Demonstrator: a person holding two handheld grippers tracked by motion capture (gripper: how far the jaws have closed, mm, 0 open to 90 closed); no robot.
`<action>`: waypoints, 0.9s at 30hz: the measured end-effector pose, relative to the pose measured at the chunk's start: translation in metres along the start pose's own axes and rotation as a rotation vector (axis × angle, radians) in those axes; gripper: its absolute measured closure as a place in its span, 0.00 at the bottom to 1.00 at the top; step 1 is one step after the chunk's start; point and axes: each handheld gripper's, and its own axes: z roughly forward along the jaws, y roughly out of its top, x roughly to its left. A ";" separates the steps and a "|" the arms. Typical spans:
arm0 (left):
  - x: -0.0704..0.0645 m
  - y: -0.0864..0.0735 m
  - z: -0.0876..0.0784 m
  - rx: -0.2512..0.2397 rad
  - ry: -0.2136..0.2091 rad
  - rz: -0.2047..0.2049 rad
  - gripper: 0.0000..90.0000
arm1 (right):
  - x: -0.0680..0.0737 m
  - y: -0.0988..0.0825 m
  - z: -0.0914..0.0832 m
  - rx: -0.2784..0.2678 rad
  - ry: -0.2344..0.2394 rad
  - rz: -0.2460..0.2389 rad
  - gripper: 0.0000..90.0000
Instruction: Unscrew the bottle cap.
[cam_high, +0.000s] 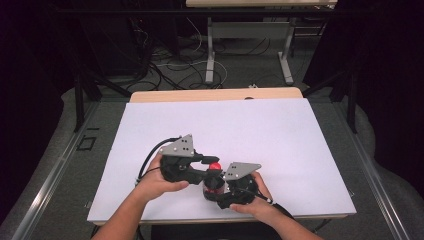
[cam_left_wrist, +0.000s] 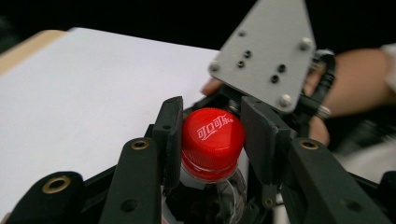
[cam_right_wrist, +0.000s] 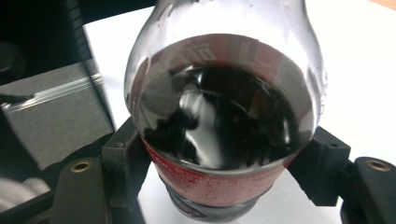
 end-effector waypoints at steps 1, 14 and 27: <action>-0.005 0.000 0.002 -0.005 0.070 -0.012 0.68 | -0.003 0.000 -0.001 0.001 -0.034 0.029 0.32; -0.036 0.009 0.015 -0.011 0.332 -0.144 0.60 | -0.006 0.000 -0.004 0.012 -0.080 0.042 0.32; 0.024 0.005 -0.011 0.023 -0.204 0.020 0.49 | 0.003 0.003 -0.003 -0.010 0.032 -0.025 0.32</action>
